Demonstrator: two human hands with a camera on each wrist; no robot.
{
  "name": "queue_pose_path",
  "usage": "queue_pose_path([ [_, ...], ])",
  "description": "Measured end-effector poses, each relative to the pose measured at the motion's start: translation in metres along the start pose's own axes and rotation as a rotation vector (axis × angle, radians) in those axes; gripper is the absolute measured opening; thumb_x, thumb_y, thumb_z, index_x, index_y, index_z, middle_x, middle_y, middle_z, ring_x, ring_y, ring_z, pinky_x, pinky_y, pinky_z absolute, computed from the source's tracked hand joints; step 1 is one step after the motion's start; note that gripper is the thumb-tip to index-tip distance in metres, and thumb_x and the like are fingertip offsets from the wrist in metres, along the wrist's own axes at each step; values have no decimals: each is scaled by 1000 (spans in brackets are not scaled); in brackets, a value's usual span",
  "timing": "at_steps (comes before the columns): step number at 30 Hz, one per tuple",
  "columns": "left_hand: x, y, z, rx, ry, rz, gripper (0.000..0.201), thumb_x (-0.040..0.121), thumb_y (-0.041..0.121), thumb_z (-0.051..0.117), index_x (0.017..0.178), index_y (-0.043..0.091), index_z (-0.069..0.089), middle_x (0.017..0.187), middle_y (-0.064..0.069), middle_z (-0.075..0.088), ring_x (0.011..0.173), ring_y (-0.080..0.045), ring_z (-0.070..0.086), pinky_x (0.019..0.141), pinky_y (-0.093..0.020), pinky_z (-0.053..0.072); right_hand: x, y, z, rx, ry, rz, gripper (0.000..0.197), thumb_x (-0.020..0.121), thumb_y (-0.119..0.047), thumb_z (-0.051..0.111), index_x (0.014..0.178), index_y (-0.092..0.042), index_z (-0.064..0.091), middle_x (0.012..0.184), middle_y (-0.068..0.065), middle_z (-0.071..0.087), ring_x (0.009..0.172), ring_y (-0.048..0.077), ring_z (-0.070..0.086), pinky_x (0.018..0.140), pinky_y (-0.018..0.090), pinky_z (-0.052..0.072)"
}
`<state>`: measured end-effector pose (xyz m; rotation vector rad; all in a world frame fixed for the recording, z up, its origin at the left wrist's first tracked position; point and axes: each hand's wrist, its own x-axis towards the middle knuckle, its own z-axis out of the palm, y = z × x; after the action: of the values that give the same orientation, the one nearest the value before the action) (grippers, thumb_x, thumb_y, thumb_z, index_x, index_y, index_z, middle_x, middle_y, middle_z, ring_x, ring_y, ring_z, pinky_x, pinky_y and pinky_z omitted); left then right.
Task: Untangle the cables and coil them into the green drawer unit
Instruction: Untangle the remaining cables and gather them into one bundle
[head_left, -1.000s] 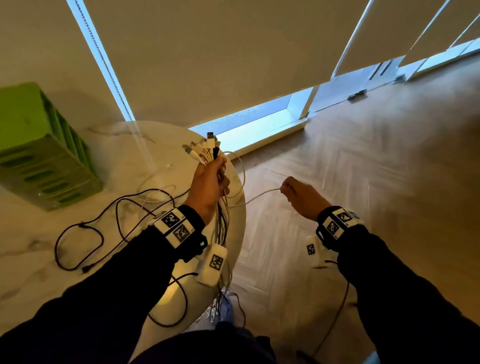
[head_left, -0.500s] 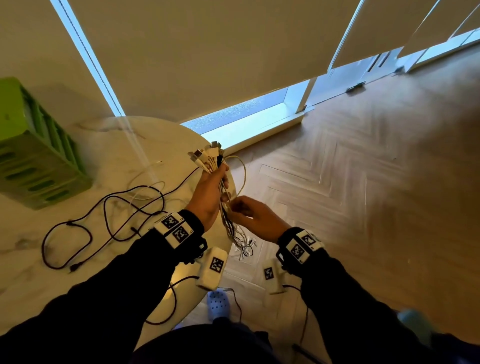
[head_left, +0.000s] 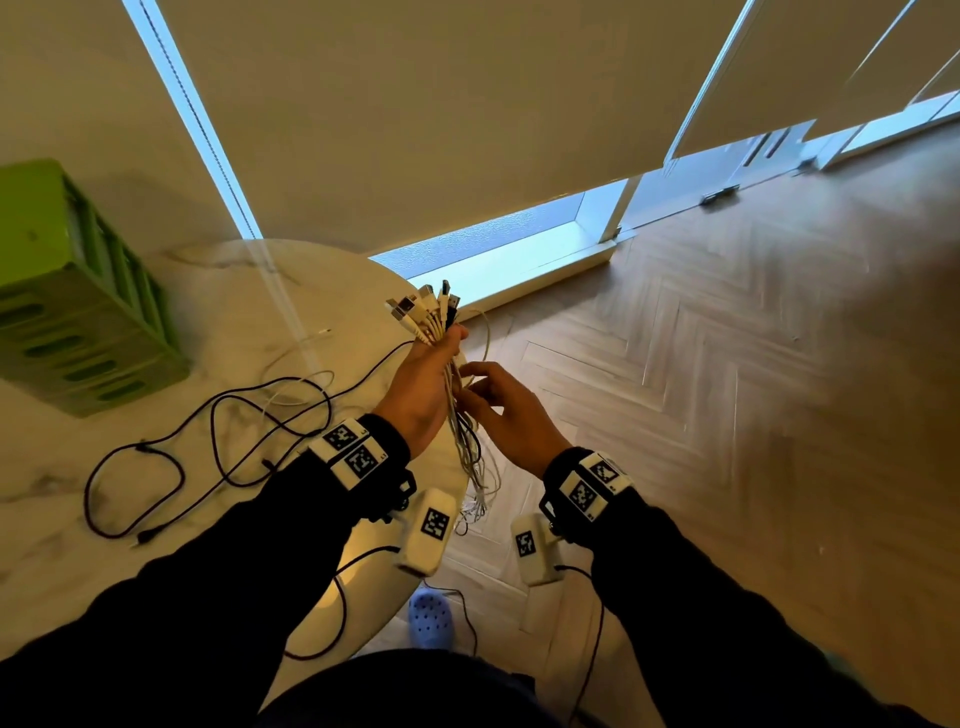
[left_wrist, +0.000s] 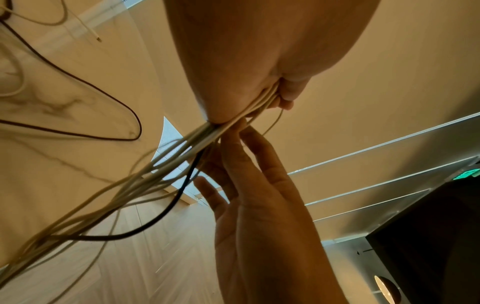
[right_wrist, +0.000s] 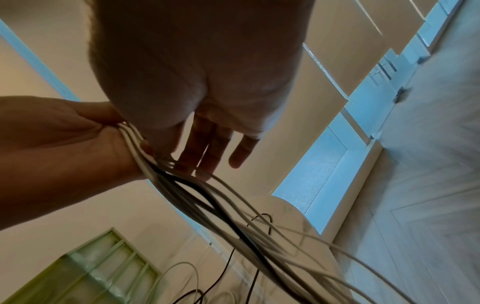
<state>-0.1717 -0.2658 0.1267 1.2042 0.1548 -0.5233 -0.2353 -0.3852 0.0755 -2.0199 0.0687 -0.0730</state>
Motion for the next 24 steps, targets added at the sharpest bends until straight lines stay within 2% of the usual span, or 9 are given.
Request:
queue_pose_path([
  [3,3,1,-3,-15,-17,-20,19,105,31,49,107,21,65,126,-6,55,140,-32,42,112,-46,38,8,-2,-2,-113,41,-136,20,101,-22,58,121,-19,64,103,-1,72,94,10,68,89,28,55],
  [5,5,4,-5,4,-8,-9,21,107,31,45,103,22,64,122,-8,55,141,-36,39,104,-40,38,13,-1,-5,-176,104,-221,16,101,-17,57,112,-11,67,105,1,70,94,9,65,84,25,54],
  [6,6,6,-6,23,8,3,22,107,31,44,102,22,63,117,-10,57,135,-35,44,96,-35,38,15,0,-8,-207,120,-231,14,102,-16,55,109,-10,66,105,1,68,95,9,62,84,23,53],
  [8,9,7,-10,46,42,31,24,108,32,43,101,22,63,94,-6,59,96,-20,57,77,-27,38,17,-4,-15,-233,133,-183,13,105,-17,49,107,-12,61,106,0,61,97,8,57,84,16,46],
  [9,12,8,-13,45,57,36,24,108,32,43,100,22,63,81,0,53,77,-12,49,69,-26,36,18,-6,-21,-211,143,-125,14,106,-17,45,106,-12,59,105,1,61,96,7,56,83,13,43],
  [12,19,9,-24,-62,63,15,25,108,29,43,94,19,61,73,6,46,64,-7,40,61,-23,32,17,-3,-49,-142,113,103,20,108,-22,37,103,-11,54,91,1,69,83,9,65,75,17,49],
  [15,20,16,-32,-146,-6,27,28,109,27,39,89,17,56,68,7,54,60,-7,43,56,-22,32,14,35,-88,-390,-45,345,20,105,-27,41,102,-15,56,90,7,69,80,22,70,75,37,54],
  [20,16,24,-37,-103,-143,59,31,110,28,34,90,14,52,56,7,41,55,-10,39,59,-25,33,11,64,-119,-1003,-622,783,40,101,-31,51,137,-15,53,135,8,58,123,25,55,102,33,43],
  [24,10,23,-28,-5,-225,65,30,110,25,33,88,13,50,53,8,36,50,-9,31,60,-27,30,31,34,-96,-752,-461,371,83,82,-28,76,152,-21,32,158,9,29,144,25,32,118,37,29],
])
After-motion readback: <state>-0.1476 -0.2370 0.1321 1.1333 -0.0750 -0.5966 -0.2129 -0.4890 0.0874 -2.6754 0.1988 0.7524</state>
